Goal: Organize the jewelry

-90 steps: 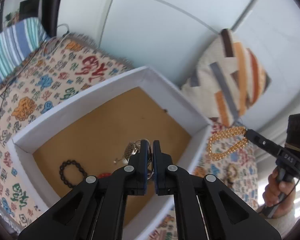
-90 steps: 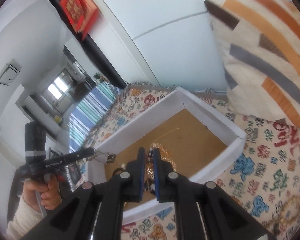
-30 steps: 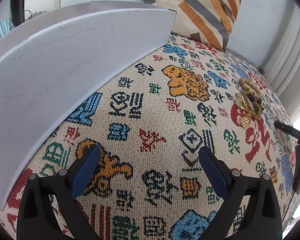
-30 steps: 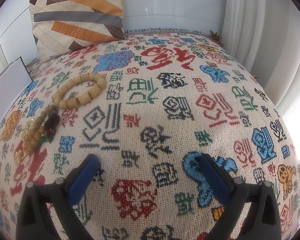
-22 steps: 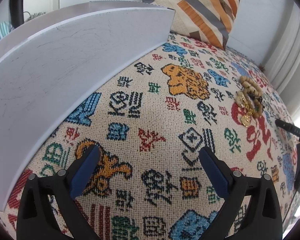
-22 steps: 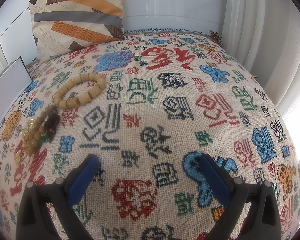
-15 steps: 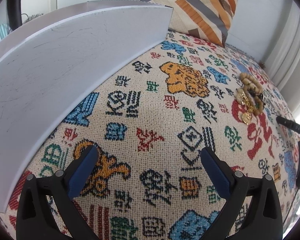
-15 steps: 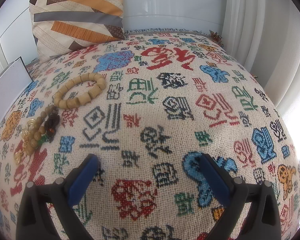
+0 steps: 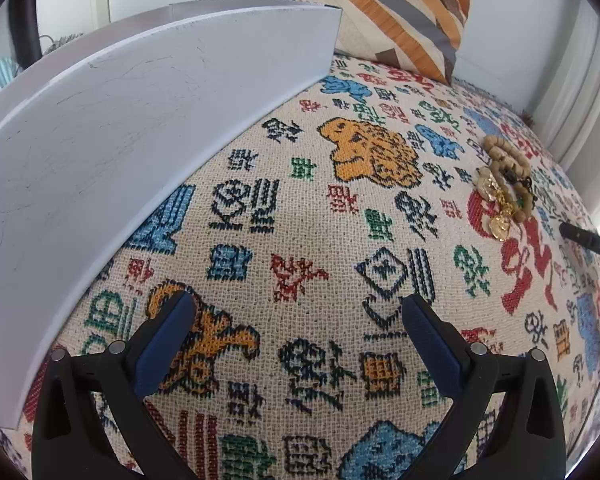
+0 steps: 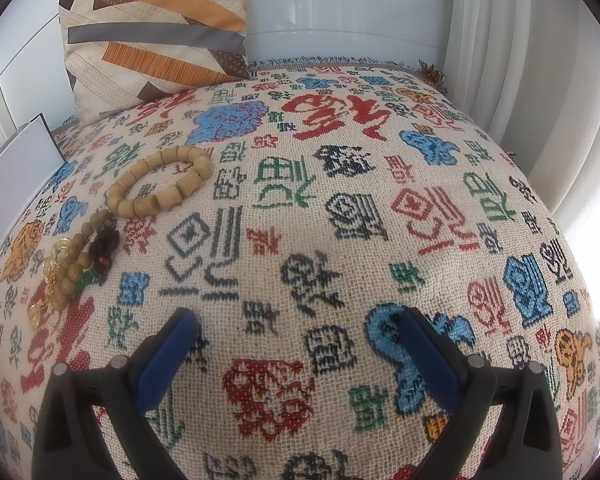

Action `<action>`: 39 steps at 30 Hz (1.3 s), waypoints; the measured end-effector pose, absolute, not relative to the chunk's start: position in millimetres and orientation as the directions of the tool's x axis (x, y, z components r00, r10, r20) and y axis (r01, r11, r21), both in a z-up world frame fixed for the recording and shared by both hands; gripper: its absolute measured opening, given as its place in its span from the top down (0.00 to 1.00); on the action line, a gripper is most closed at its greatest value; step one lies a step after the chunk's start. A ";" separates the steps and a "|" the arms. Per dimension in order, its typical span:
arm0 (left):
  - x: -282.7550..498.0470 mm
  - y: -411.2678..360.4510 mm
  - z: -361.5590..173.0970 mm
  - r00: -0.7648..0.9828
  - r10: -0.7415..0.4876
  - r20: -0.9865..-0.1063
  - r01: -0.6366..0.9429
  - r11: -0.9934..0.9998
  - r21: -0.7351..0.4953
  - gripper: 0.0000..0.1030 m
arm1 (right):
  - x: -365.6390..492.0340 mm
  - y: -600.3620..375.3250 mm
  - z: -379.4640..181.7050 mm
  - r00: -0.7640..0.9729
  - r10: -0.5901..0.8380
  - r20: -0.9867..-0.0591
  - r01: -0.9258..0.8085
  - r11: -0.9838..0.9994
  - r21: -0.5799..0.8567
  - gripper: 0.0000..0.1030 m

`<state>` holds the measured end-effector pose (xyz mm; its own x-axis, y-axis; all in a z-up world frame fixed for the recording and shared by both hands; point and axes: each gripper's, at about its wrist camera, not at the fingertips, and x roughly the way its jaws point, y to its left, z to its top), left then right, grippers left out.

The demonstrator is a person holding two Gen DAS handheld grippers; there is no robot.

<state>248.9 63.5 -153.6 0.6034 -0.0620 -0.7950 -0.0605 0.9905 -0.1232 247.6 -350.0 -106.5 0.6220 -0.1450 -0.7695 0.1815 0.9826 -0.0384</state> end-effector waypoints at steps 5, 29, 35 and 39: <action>248.8 63.9 -153.4 0.605 -0.069 -0.794 -0.058 0.990 -0.131 0.01 | 247.6 -350.3 -106.4 0.622 -0.145 -0.769 0.182 0.983 -0.038 0.00; 246.5 63.5 -153.1 0.596 -0.050 -0.801 -0.050 0.994 -0.099 0.01 | 247.6 -350.4 -106.4 0.622 -0.145 -0.769 0.182 0.983 -0.038 0.00; 247.1 65.3 -153.1 0.599 -0.064 -0.798 -0.048 0.992 -0.116 0.01 | 247.6 -350.2 -106.5 0.623 -0.145 -0.769 0.182 0.983 -0.038 0.00; 246.8 65.3 -153.2 0.601 -0.066 -0.796 -0.049 0.992 -0.120 0.00 | 247.7 -349.9 -106.6 0.623 -0.145 -0.769 0.182 0.983 -0.038 0.00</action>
<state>246.8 65.3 -153.2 0.6014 -0.0665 -0.7962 -0.0486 0.9916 -0.1195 247.7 -349.9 -106.6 0.6227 -0.1449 -0.7689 0.1817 0.9826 -0.0380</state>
